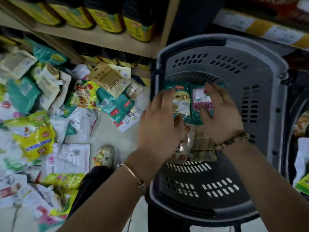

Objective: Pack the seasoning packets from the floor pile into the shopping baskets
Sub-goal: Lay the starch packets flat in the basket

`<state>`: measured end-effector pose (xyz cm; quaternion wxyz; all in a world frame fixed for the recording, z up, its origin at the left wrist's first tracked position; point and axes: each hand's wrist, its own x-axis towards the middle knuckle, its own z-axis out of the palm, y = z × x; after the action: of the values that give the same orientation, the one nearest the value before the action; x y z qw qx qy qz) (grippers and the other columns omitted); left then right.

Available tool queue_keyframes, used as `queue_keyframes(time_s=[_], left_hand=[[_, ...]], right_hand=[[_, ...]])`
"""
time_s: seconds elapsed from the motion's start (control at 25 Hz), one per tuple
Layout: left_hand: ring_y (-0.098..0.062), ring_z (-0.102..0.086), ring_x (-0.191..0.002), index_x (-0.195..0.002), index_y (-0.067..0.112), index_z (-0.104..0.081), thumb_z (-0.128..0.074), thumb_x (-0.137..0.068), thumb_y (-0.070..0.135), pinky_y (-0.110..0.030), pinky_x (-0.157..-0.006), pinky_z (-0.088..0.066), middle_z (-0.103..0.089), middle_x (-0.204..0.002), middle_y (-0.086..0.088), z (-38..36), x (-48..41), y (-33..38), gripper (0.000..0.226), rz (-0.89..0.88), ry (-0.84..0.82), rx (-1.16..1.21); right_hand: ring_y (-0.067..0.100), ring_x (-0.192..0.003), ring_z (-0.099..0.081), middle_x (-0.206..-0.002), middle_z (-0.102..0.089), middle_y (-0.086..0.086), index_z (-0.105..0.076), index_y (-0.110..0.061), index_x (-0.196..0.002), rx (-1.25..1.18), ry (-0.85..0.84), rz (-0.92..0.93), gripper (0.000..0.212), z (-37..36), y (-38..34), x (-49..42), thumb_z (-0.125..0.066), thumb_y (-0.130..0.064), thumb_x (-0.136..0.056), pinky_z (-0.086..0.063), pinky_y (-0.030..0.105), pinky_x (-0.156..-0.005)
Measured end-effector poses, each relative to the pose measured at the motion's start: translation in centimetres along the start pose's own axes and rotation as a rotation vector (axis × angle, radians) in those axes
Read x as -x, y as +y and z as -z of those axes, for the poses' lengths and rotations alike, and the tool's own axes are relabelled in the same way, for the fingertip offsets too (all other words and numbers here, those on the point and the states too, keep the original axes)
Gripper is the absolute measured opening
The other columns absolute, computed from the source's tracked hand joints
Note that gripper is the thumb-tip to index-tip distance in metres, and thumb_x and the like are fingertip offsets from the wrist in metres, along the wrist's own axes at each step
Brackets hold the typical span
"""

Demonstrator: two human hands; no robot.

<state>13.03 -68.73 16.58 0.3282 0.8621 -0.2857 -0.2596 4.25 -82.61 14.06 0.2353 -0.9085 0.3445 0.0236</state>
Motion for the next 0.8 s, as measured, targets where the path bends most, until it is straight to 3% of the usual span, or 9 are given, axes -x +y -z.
queue_keyframes(time_s=[0.12, 0.32, 0.44, 0.6, 0.8], left_hand=[[-0.035, -0.05, -0.117, -0.143, 0.016, -0.033, -0.056, -0.087, 0.022, -0.046, -0.086, -0.046, -0.043, -0.139, -0.009, 4.5, 1.4, -5.1, 0.061, 0.098, 0.053, 0.023], [-0.035, -0.049, -0.118, -0.146, 0.018, -0.027, -0.057, -0.09, 0.021, -0.044, -0.084, -0.045, -0.04, -0.142, -0.009, 9.3, 2.3, -15.7, 0.064, 0.343, 0.053, -0.006], [-0.036, -0.05, -0.117, -0.147, 0.019, -0.025, -0.055, -0.09, 0.022, -0.044, -0.085, -0.044, -0.038, -0.144, -0.011, 11.3, 2.0, -20.7, 0.064, 0.423, -0.016, -0.003], [-0.034, -0.051, -0.116, -0.146, 0.02, -0.024, -0.05, -0.093, 0.025, -0.04, -0.085, -0.044, -0.038, -0.143, -0.011, 11.8, 1.2, -25.7, 0.06, 0.547, -0.098, 0.041], [-0.03, -0.052, -0.117, -0.145, 0.02, -0.026, -0.05, -0.092, 0.026, -0.037, -0.09, -0.044, -0.042, -0.145, -0.009, 8.7, 0.0, -30.6, 0.059, 0.781, -0.172, 0.276]], right_hand=[[0.032, -0.122, -0.049, -0.137, -0.048, 0.014, -0.048, -0.012, -0.135, -0.094, 0.027, 0.121, 0.049, -0.5, -6.9, 0.4, -0.056, -0.018, -0.087, -0.038, 0.033, -0.099], [0.028, -0.119, -0.051, -0.134, -0.052, 0.01, -0.048, -0.016, -0.135, -0.198, -0.143, 0.156, 0.047, -7.5, -17.2, -0.6, -0.057, -0.02, -0.089, -0.039, 0.027, -0.094], [0.03, -0.111, -0.054, -0.131, -0.053, 0.012, -0.044, -0.022, -0.138, -0.109, -0.298, -0.008, 0.048, -13.3, -20.1, -2.1, -0.055, -0.02, -0.092, -0.044, 0.03, -0.08], [0.029, -0.123, -0.046, -0.139, -0.045, 0.009, -0.04, -0.024, -0.139, -0.068, -0.485, -0.321, 0.047, -20.4, -20.6, -4.3, -0.051, -0.021, -0.093, -0.041, 0.036, -0.096], [0.031, -0.122, -0.047, -0.137, -0.049, 0.011, -0.031, -0.019, -0.143, -0.105, -0.55, -0.574, 0.059, -27.7, -17.7, -6.9, -0.056, -0.021, -0.089, -0.04, 0.036, -0.097]])
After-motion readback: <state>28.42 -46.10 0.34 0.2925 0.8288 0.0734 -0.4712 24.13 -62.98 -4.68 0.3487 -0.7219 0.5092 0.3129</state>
